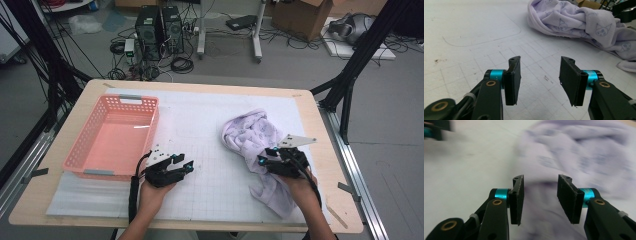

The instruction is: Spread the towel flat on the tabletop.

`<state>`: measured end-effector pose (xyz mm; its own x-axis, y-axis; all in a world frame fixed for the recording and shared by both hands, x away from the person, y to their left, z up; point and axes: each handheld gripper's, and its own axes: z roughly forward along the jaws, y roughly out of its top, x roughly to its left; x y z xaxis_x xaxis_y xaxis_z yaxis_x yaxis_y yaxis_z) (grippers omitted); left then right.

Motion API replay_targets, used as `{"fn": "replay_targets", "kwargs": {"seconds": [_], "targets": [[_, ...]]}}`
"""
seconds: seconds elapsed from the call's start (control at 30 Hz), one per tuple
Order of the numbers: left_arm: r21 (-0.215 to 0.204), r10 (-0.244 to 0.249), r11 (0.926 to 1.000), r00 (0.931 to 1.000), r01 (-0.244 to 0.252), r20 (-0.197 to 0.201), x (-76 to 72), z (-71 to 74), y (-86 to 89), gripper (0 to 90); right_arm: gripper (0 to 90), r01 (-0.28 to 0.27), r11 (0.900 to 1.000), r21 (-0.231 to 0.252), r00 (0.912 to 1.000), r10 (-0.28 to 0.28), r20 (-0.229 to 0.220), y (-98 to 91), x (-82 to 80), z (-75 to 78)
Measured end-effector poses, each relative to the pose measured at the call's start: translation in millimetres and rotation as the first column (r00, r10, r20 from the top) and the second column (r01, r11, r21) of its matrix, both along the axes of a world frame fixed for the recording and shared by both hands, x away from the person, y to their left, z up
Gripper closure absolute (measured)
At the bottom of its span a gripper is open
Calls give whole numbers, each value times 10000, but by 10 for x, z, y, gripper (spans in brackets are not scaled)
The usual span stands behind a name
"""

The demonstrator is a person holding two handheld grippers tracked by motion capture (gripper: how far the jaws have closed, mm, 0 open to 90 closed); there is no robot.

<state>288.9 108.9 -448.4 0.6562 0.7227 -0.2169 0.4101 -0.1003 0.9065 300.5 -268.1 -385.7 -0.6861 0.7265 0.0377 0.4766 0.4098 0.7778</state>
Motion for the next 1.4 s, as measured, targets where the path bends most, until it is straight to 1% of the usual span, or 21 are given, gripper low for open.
{"fn": "replay_targets", "kwargs": {"seconds": [0.07,0.13,0.17,0.2,0.27,0.47,0.57,0.63,0.7,0.77,0.83,0.9,0.97,1.0,1.03,1.07,1.1,1.23,1.3,1.37,1.4], "targets": [[-45,4,10000,10000,-4,1,-3,1,-2,517,544,-342,9993,-118,9988,337,-358,152,5,-60],[-37,-10,10000,10000,10,4,-5,3,-2,515,573,-220,9959,-873,9987,179,-475,273,34,-152],[-78,-7,10000,10000,7,3,-6,2,-3,514,623,4,9922,-1249,9988,-66,-493,306,59,-193],[-53,-25,10000,10000,25,3,-6,3,0,512,715,86,9894,-1450,9986,-160,-505,321,77,-221],[-52,-34,10000,10000,34,-14,-6,0,0,511,818,87,9874,-1582,9995,-135,-297,318,92,-236],[-15,-53,10000,10000,53,-49,-4,-3,2,514,854,3,9977,-672,9997,13,242,185,53,-111],[-42,-33,10000,10000,33,-55,-4,-3,1,515,853,683,9977,-43,9950,-678,733,-15,37,56],[-41,-38,10000,10000,38,-51,-4,-3,2,514,852,1341,9909,-96,9860,-1325,1015,-185,48,167],[-43,-28,10000,10000,28,-26,-2,-3,4,515,852,2071,9774,-420,9722,-2008,1203,-347,68,240],[-59,-16,10000,10000,16,-31,-2,-3,6,515,852,2754,9566,-955,9555,-2615,1363,-501,117,257],[-59,-18,10000,10000,18,-38,-2,-3,6,516,853,3384,9274,-1597,9380,-3187,1365,-653,190,218],[-38,-71,10000,10000,71,-26,-5,-2,3,521,853,3982,8921,-2136,9161,-3751,1412,-798,254,144],[-34,-105,9999,9999,105,-16,-7,-3,1,528,848,4482,8644,-2278,8939,-4323,1184,-919,288,70],[-6,-115,9999,9999,115,-6,-4,-4,4,528,831,4665,8545,-2286,8845,-4520,1157,-951,284,50],[-45,-83,10000,10000,83,-30,-3,-5,3,527,791,4769,8532,-2113,8789,-4626,1160,-961,265,45],[-70,-71,9999,10000,71,-37,-2,-6,2,528,721,4828,8549,-1899,8756,-4670,1236,-945,238,56],[-62,-74,10000,10000,74,-38,-1,-6,2,527,692,4764,8638,-1642,8784,-4595,1315,-909,211,79],[-27,-99,9999,9999,99,-22,-6,-2,4,527,651,3664,9248,-1021,9234,-3479,1624,-617,117,198],[-44,-121,9999,9999,121,-16,-9,-2,0,527,639,3042,9488,-851,9423,-2867,1727,-439,92,226],[-48,-133,9999,9999,133,-10,-10,-1,0,527,629,2217,9727,-683,9671,-2104,1427,-270,106,192],[-63,-128,9999,9999,128,0,-11,-1,1,527,627,1879,9792,-771,9769,-1782,1182,-185,122,151]]}}
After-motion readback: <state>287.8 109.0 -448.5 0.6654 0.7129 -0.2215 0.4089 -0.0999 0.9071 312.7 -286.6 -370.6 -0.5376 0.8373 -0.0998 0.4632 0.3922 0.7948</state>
